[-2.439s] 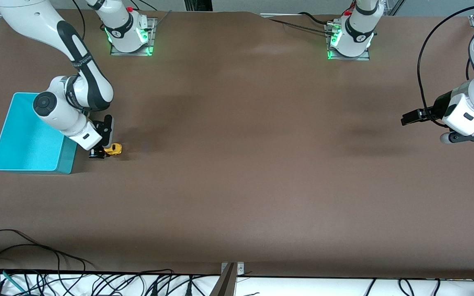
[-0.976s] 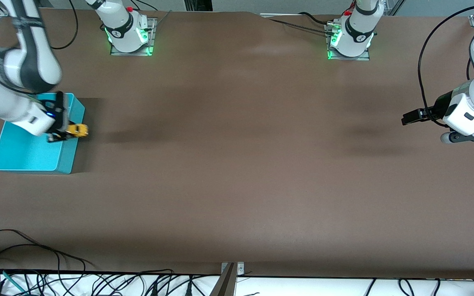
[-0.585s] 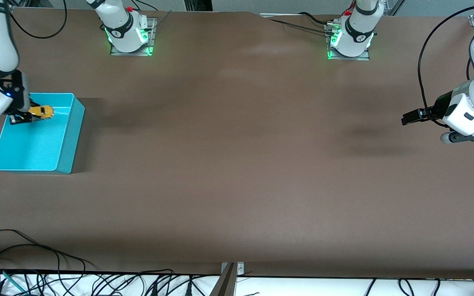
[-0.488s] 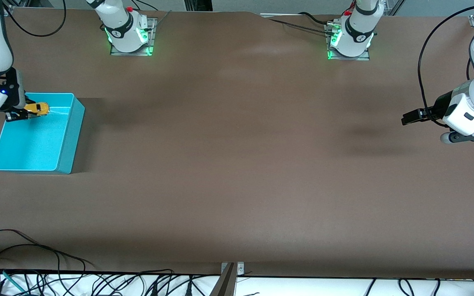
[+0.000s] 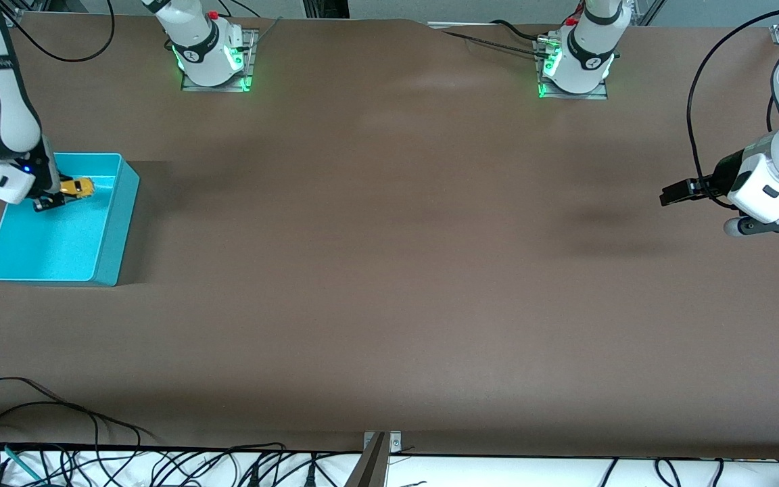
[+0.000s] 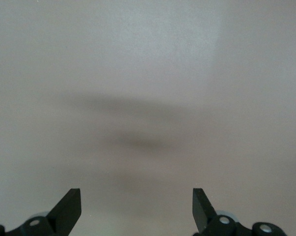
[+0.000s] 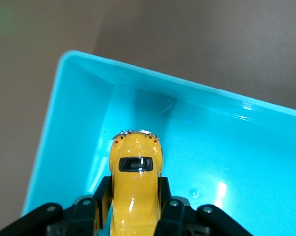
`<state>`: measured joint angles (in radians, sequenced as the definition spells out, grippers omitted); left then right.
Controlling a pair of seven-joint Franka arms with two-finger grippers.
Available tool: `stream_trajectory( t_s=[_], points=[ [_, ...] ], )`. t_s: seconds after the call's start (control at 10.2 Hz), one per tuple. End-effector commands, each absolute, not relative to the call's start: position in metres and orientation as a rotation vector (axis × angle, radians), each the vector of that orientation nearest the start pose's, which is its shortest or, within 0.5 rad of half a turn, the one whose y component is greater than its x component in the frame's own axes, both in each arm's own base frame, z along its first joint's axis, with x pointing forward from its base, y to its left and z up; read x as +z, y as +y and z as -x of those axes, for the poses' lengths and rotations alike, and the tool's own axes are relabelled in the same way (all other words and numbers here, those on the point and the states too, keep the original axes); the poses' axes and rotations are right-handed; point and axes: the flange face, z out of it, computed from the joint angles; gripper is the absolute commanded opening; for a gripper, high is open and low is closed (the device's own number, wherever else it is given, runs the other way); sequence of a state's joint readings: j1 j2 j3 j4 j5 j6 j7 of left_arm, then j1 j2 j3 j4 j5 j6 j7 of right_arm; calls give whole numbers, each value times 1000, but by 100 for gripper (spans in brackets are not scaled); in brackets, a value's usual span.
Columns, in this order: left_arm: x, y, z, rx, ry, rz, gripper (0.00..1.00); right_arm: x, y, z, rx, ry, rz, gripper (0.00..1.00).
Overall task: Wind up and store yellow beetle car
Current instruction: 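Lower the car into the cyan box and open the right gripper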
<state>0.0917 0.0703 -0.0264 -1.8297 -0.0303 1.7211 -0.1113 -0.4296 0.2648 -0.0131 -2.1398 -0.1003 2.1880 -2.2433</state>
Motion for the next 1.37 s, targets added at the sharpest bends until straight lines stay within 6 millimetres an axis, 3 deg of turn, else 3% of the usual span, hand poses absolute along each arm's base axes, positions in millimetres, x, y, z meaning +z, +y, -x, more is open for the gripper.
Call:
stream_trajectory(
  t_s=[0.0,0.49,0.59,0.78,0.98,1.27],
  points=[
    [480,37,-561,292,-250,3125,100,254,-244,-503,-195,2700,-1926,0],
    [480,35,-561,292,-245,3125,100,227,-265,-499,-185,2699,-1950,0],
    [480,36,-561,292,-247,3125,100,223,-265,-498,-184,2701,-1962,6],
    [480,35,-561,292,-245,3125,100,215,-271,-492,-142,2685,-2031,100],
    [479,35,-561,297,-245,3125,100,215,-273,-489,-138,2706,-2026,100],
    [479,36,-561,297,-247,3125,100,234,-272,-492,-105,2669,-2112,100]
  ],
)
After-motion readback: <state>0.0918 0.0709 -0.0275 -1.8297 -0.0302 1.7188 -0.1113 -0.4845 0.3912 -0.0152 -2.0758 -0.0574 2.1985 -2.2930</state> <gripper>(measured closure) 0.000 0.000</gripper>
